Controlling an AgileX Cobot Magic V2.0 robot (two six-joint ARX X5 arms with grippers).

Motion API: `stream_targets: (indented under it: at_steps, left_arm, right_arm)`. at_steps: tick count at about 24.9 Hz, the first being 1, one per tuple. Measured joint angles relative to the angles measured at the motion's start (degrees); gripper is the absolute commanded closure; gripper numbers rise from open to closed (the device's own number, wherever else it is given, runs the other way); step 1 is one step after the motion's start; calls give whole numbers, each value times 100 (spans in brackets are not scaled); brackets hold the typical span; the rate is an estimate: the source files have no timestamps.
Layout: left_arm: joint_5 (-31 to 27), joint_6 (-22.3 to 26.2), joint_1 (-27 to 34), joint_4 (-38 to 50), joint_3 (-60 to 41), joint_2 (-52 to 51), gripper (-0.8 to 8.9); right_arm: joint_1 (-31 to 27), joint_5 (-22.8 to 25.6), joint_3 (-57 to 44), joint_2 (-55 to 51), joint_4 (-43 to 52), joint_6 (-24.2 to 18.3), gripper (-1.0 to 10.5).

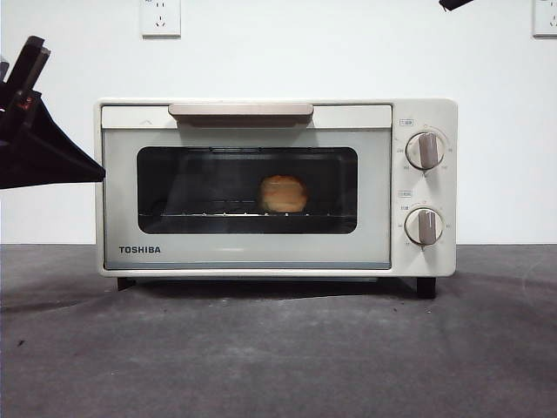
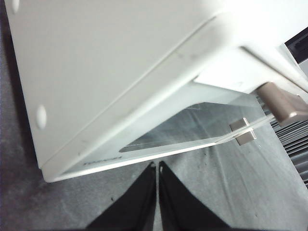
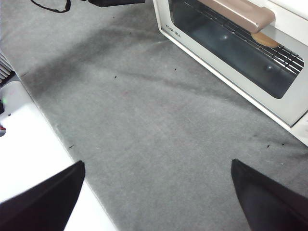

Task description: The left arm flap open the oven, the right arm pick bread and place it into oven, the left arm flap close the oven

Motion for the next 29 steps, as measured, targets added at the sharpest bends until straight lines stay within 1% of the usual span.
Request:
stream_targets:
  at_steps: [4, 7, 9, 15, 23, 29]
  left_arm:
    - [-37, 35, -85, -291, 11, -378, 796]
    - [-323, 195, -192, -861, 140, -811, 796]
    - [-588, 404, -284, -1370, 306, -1110, 796]
    - [-1447, 1266, -680, -3163, 1054, -1895, 797]
    - [-2201, 1974, -1191, -4721, 2129, -2562, 797]
    - [-2282, 2295, -1419, -5912, 2824, -2747, 797]
  right_arm:
    - [0, 79, 0, 0, 0, 0, 464]
    - [0, 181, 0, 0, 33, 0, 464]
    - [0, 203, 0, 0, 103, 0, 464]
    - [0, 470, 0, 0, 293, 0, 464]
    - [0, 763, 0, 0, 501, 2, 464]
    - [0, 763, 0, 0, 503, 4, 464]
